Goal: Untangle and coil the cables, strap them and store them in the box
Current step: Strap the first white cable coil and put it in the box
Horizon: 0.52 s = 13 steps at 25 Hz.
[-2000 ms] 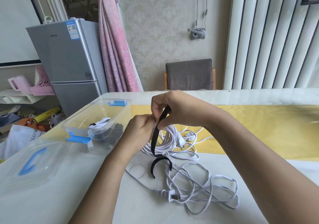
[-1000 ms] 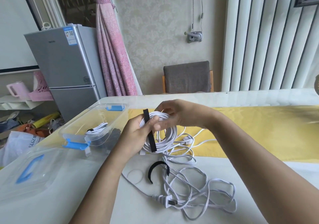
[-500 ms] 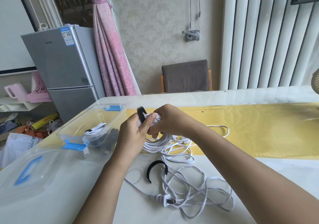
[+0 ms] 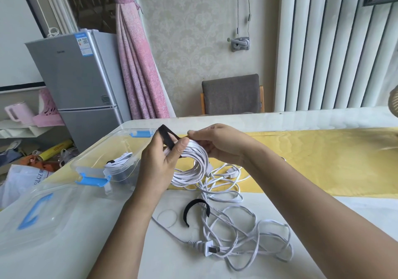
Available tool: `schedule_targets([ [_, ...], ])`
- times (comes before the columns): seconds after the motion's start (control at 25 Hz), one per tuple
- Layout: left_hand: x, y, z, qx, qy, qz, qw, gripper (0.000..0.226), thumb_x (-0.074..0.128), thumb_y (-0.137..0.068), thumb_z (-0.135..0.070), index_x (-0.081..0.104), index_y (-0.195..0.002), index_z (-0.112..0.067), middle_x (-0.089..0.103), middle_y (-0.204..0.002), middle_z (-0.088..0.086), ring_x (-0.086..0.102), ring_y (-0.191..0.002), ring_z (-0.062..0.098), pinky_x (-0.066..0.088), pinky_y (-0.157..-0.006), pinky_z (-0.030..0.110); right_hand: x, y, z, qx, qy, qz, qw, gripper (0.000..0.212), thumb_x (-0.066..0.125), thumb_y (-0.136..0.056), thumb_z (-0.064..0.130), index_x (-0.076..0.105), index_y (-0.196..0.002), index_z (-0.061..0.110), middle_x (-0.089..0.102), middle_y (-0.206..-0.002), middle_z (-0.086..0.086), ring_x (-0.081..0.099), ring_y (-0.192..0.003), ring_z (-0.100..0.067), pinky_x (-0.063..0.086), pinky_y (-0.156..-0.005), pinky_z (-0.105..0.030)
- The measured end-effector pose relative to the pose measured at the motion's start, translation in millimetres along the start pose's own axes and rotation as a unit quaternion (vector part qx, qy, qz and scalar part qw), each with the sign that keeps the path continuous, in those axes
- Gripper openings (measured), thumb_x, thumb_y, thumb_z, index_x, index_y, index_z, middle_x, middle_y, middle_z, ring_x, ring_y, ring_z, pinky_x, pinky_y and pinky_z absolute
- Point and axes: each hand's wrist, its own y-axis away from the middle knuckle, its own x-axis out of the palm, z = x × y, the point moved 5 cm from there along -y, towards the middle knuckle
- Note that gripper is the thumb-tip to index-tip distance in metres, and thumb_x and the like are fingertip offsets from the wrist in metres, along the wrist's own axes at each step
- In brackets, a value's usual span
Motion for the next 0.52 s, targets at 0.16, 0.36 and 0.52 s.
schedule_targets([
  [0.16, 4, 3, -3, 0.008, -0.05, 0.024, 0.998, 0.046, 0.068, -0.064, -0.067, 0.043, -0.069, -0.029, 0.062, -0.068, -0.012, 0.059, -0.068, 0.001, 0.042, -0.061, 0.012, -2, 0, 5, -0.028, 0.088, -0.079, 0.993, 0.011, 0.066, -0.081, -0.002, 0.064, -0.082, 0.009, 0.063, -0.07, -0.007, 0.057, -0.061, -0.015, 0.047, -0.071, -0.024],
  [0.36, 3, 3, 2, -0.035, -0.055, 0.015, 0.998, 0.058, 0.07, -0.059, -0.069, 0.05, -0.077, -0.018, 0.066, -0.074, -0.003, 0.063, -0.077, 0.013, 0.045, -0.068, 0.023, 1, 6, 18, -0.08, 0.16, -0.059, 0.982, 0.016, 0.063, -0.081, -0.008, 0.068, -0.078, 0.007, 0.065, -0.069, -0.007, 0.056, -0.06, -0.012, 0.05, -0.064, -0.019],
  [0.52, 5, 2, 4, -0.073, -0.035, 0.018, 0.997, 0.048, 0.073, -0.058, -0.055, 0.057, -0.082, -0.016, 0.07, -0.075, -0.008, 0.067, -0.074, 0.013, 0.045, -0.065, 0.02, 3, 6, 20, -0.086, 0.214, -0.058, 0.971, 0.007, 0.064, -0.084, 0.002, 0.071, -0.084, 0.001, 0.065, -0.077, -0.013, 0.055, -0.071, -0.017, 0.049, -0.074, -0.03],
])
